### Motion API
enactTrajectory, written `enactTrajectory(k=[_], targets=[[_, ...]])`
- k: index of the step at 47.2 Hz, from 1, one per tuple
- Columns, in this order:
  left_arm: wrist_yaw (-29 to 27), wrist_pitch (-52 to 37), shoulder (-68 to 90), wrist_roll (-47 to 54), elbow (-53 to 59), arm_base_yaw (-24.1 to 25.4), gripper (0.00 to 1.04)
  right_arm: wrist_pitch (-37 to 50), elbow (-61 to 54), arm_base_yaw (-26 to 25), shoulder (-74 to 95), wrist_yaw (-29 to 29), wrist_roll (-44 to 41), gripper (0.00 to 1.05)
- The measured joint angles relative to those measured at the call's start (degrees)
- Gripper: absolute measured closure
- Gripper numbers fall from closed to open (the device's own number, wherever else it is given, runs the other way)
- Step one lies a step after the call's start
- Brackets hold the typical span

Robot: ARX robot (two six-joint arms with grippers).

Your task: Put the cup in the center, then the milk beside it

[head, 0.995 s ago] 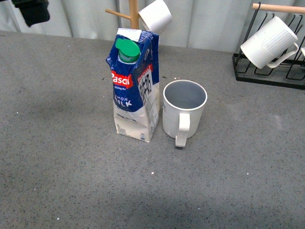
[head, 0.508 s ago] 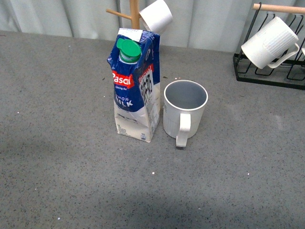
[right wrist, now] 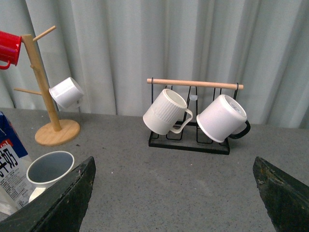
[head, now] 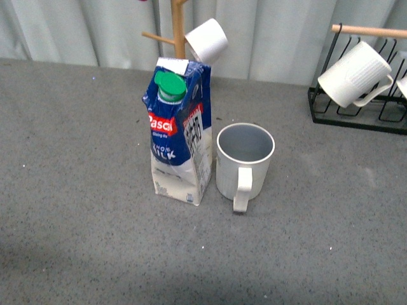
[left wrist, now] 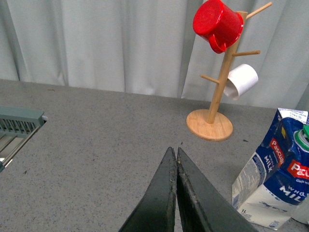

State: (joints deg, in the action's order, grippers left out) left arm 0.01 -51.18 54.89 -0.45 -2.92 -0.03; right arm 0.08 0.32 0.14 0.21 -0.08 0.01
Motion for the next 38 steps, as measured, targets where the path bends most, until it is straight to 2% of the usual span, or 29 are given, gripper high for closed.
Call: enactTrajectory(k=[25, 38], targets=[[0.00, 22.69, -26.12, 0.02, 1.81, 0.00, 1.01, 0.00, -0.02, 0.00, 0.00, 0.00, 0.00, 0.09], [-0.02, 31.61, -35.50, 0.02, 1.81, 0.00, 1.01, 0.00, 0.00, 0.00, 0.00, 0.00, 0.00, 0.09]])
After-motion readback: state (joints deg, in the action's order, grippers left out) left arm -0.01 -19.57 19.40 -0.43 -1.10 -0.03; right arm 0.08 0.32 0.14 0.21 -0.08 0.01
